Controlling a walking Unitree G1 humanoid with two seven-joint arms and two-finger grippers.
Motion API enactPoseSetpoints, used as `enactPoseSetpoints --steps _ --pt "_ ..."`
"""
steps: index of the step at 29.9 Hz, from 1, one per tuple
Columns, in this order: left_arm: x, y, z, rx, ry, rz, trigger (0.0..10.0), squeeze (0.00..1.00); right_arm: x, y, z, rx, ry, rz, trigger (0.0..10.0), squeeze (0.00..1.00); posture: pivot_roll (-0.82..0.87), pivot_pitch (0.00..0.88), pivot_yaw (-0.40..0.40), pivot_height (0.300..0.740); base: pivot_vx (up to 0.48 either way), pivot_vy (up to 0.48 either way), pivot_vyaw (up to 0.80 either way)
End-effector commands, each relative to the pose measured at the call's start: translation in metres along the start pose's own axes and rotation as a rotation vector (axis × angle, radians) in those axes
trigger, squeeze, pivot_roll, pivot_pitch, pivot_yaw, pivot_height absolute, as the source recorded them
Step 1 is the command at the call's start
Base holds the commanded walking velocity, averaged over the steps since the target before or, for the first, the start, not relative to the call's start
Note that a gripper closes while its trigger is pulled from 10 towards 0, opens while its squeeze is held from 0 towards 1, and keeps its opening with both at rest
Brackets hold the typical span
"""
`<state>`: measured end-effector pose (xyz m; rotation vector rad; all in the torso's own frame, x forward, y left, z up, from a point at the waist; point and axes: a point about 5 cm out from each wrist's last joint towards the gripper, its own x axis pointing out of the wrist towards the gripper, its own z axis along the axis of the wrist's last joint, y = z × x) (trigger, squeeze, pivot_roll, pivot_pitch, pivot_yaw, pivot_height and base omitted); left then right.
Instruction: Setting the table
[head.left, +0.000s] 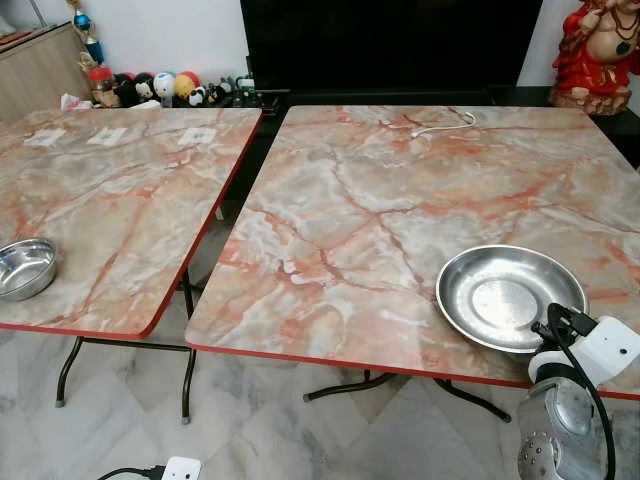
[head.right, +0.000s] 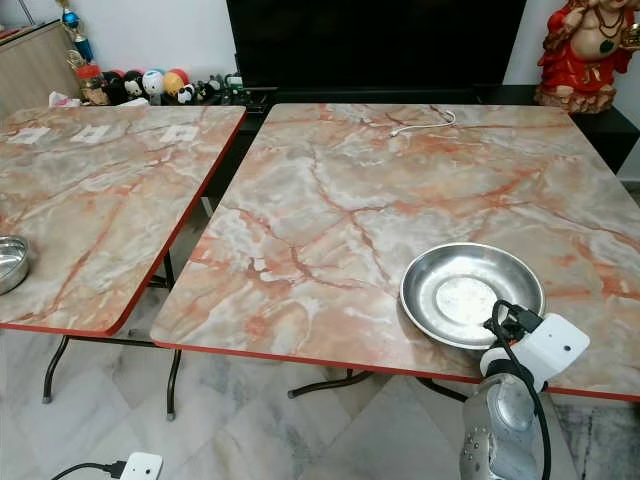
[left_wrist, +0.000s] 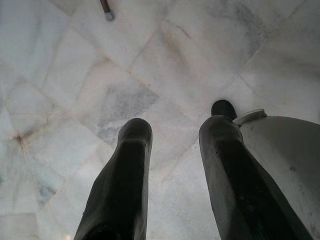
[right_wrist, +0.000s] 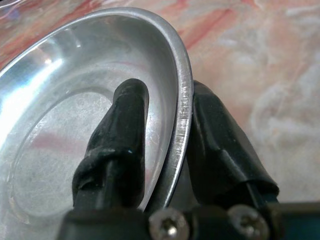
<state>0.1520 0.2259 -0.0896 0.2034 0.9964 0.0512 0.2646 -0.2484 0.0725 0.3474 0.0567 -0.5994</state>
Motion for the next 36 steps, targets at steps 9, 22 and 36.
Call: enactPoseSetpoints --steps 9,22,36 --pt "-0.001 0.003 -0.006 0.011 0.031 0.006 10.0 0.00 -0.004 -0.005 -0.006 -0.018 0.044 -0.035 10.0 0.56 -0.16 0.000 0.038 0.740 0.000 0.000 0.00" --pt "-0.001 0.003 -0.008 0.009 0.035 0.004 10.0 0.00 -0.019 -0.005 0.016 -0.165 -0.136 -0.021 10.0 0.00 -0.17 0.000 0.034 0.740 0.000 0.000 0.00" --pt "-0.001 0.003 -0.006 0.009 0.027 0.008 10.0 0.00 -0.015 0.067 0.018 -0.210 -0.148 0.544 10.0 0.00 -0.18 0.000 0.060 0.740 0.000 0.000 0.00"
